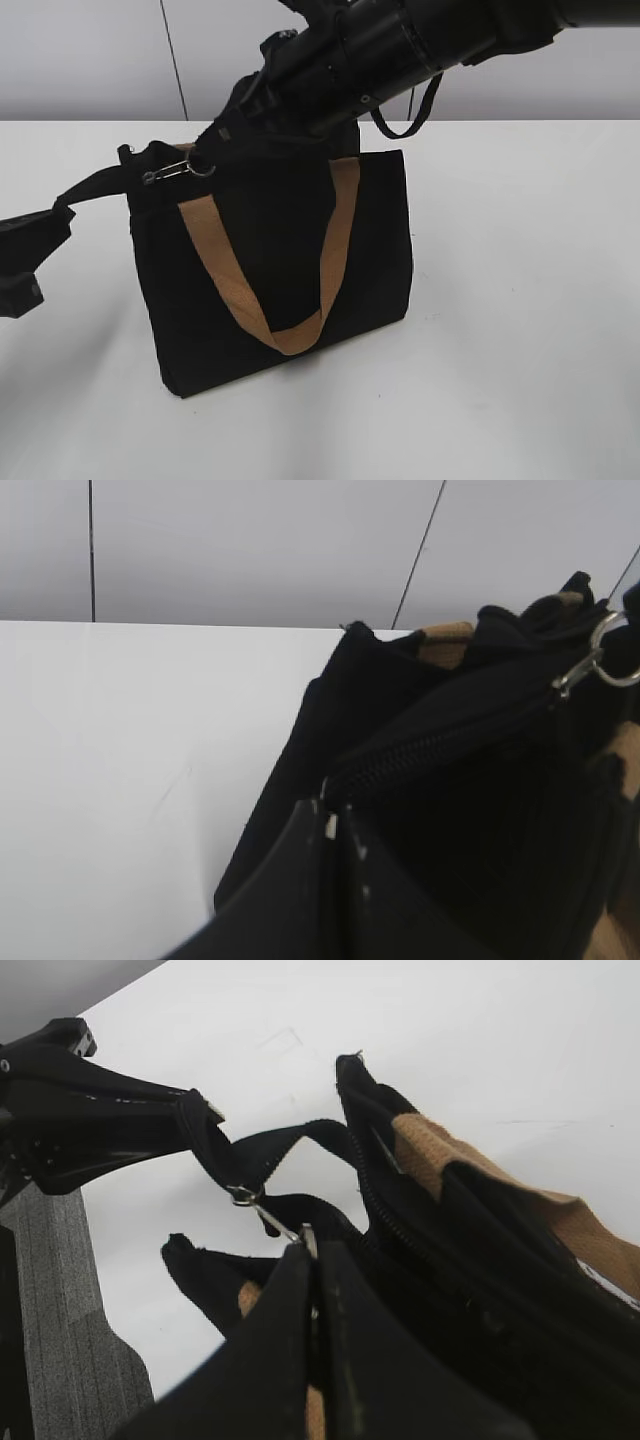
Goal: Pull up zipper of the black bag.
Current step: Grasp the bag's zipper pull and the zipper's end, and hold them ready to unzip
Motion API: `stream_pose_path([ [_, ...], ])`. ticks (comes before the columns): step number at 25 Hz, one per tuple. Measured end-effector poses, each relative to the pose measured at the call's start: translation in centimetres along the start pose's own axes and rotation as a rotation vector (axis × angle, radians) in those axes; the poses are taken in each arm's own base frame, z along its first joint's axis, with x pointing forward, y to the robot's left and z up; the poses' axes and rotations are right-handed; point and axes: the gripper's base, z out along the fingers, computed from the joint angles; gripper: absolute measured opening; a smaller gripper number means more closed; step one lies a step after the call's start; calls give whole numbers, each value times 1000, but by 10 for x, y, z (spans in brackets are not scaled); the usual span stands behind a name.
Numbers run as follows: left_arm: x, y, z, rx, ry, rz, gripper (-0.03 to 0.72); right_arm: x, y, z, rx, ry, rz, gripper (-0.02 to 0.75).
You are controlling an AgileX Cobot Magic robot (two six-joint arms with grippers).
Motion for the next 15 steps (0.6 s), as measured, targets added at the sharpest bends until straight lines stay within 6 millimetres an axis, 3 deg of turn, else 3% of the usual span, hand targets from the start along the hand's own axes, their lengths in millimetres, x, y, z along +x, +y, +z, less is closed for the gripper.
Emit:
stream_pose_path([
  [15, -8, 1, -9, -26, -25, -8, -8, -1, -2, 0, 22, -10, -4, -1],
])
